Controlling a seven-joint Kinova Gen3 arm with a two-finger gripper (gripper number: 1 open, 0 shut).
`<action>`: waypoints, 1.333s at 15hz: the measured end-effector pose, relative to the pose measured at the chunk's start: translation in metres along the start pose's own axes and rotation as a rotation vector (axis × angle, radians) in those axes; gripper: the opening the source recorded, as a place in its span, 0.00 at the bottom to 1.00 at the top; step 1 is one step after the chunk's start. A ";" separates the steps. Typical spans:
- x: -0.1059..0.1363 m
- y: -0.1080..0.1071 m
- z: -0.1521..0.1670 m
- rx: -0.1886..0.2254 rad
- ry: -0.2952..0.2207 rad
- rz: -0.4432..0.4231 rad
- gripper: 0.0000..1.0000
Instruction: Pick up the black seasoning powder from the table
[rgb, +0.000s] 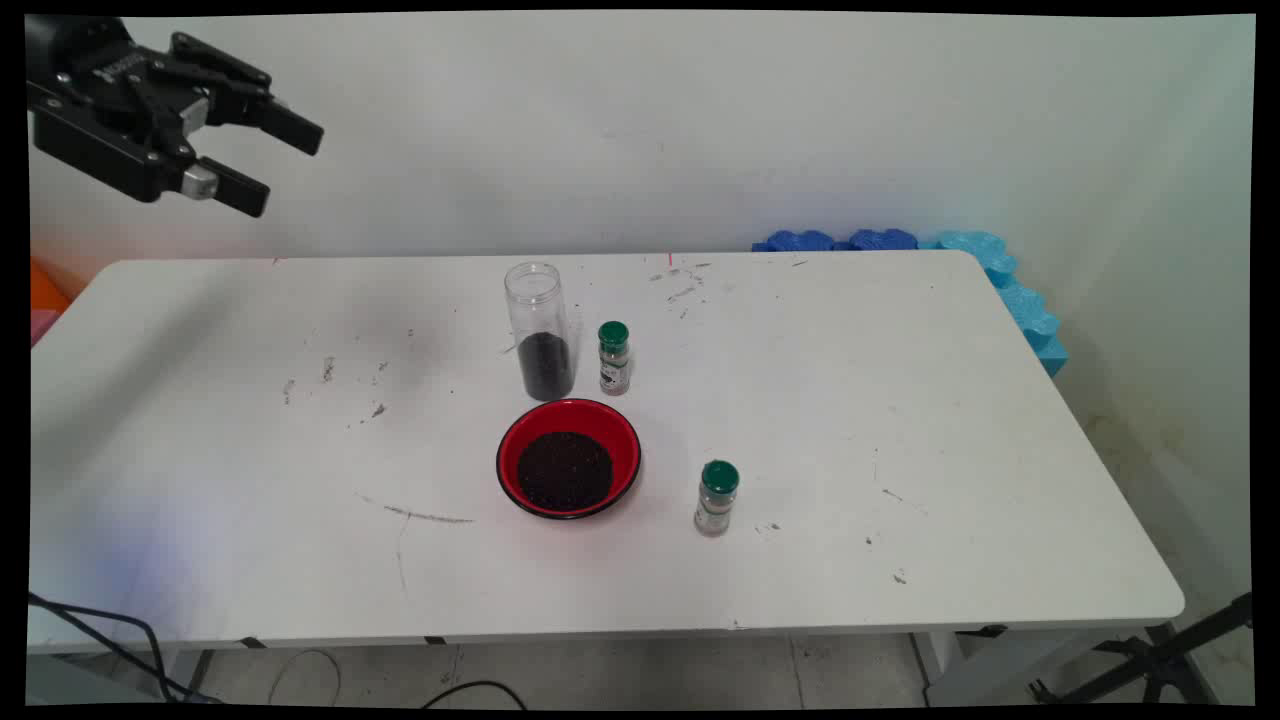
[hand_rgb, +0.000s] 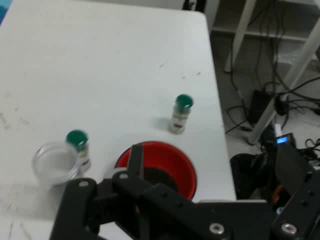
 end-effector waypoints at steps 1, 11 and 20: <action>-0.006 -0.006 -0.002 0.013 -0.001 -0.011 1.00; -0.094 -0.050 0.037 0.218 0.009 -0.184 1.00; -0.126 -0.073 0.149 0.280 -0.014 -0.153 1.00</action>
